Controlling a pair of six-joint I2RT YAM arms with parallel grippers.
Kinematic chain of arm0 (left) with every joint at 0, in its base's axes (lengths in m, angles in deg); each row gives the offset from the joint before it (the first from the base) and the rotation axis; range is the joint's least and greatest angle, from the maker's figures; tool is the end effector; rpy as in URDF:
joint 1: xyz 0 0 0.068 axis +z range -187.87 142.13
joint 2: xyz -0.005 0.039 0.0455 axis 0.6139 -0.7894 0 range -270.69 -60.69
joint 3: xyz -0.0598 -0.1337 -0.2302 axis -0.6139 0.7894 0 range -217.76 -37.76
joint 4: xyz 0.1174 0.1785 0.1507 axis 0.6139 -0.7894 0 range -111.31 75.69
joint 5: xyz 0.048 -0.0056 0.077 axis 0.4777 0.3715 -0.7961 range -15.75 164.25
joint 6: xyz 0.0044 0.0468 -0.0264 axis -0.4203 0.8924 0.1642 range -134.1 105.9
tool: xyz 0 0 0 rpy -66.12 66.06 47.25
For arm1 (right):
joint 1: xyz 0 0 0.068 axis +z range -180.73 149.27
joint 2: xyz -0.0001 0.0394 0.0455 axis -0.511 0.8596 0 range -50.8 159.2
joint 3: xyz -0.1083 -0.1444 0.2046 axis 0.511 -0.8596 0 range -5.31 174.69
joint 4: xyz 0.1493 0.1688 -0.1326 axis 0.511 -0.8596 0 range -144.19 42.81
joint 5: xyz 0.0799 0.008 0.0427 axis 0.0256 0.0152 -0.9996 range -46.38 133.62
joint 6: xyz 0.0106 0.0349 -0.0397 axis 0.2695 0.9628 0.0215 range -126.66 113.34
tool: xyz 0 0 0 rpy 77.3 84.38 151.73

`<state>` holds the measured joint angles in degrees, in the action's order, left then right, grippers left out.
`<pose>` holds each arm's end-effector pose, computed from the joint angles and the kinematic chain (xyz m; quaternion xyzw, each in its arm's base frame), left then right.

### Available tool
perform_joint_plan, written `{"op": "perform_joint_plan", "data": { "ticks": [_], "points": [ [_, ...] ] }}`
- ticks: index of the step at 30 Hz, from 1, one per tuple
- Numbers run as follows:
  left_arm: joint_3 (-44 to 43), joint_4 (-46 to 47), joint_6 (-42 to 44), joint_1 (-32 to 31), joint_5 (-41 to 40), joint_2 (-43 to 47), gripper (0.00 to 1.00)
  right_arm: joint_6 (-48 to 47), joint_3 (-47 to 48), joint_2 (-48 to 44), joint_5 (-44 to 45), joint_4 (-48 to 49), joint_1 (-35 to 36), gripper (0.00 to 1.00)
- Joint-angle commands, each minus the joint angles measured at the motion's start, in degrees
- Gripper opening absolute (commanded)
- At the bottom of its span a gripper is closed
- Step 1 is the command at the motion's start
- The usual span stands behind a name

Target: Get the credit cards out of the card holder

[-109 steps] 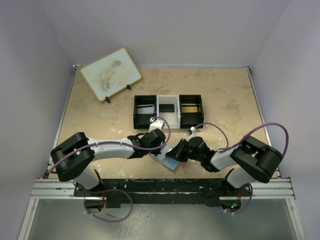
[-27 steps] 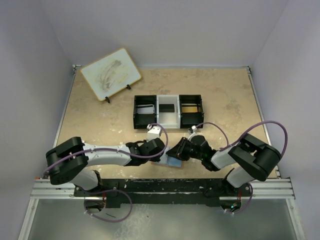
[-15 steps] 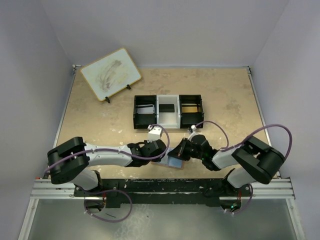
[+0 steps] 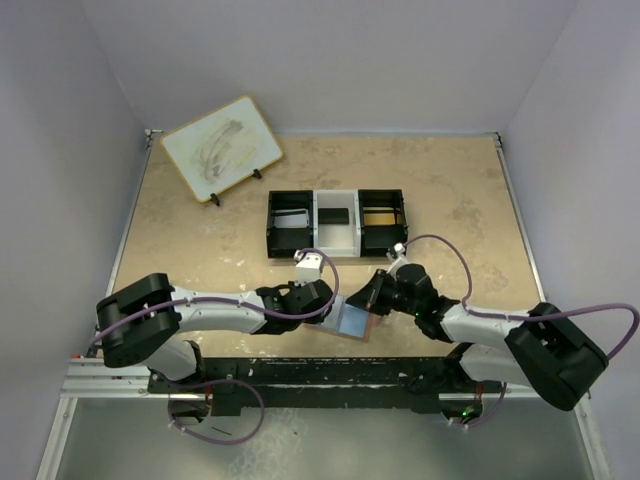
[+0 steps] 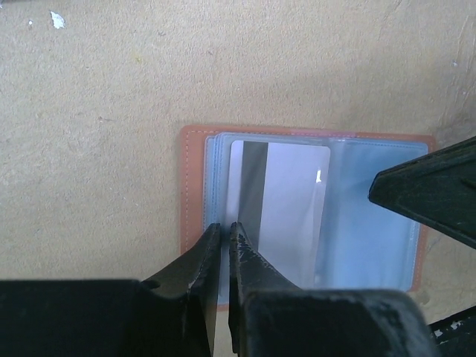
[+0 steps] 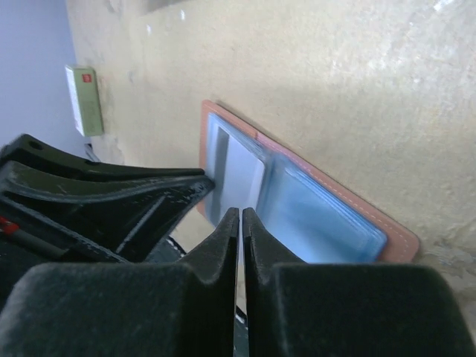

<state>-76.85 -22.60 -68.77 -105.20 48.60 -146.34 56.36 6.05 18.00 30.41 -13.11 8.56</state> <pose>0.1194 -0.2460 0.1533 0.0358 0.9313 -0.1549 0.3279 0.1549 0.1373 0.1424 0.1088 0.8253 0.4854 0.2674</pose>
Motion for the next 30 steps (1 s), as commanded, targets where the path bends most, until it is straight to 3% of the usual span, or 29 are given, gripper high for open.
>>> {"op": "perform_joint_plan", "data": {
  "ticks": [1,8,14,22,30],
  "points": [
    [1.4,-3.5,-0.4,-0.4,1.4,-2.8,0.01,-1.3,0.0,0.3,-2.8,-1.3,-0.3,0.12],
    [1.3,-2.6,-0.1,-0.4,2.5,-2.8,0.01,-3.2,3.3,11.0,-6.0,7.5,-0.2,0.28],
    [1.4,-2.3,-0.2,-0.4,3.1,-2.5,0.00,-3.1,6.2,19.3,-5.1,10.9,0.8,0.31],
    [1.9,-2.1,-1.3,-0.4,1.5,-1.6,0.00,-8.7,7.2,13.8,-1.7,7.3,2.8,0.00],
    [1.9,-4.0,-2.5,-0.4,-0.3,-1.3,0.00,-10.7,8.0,5.1,-1.7,-3.9,0.8,0.00]
  ]
}}
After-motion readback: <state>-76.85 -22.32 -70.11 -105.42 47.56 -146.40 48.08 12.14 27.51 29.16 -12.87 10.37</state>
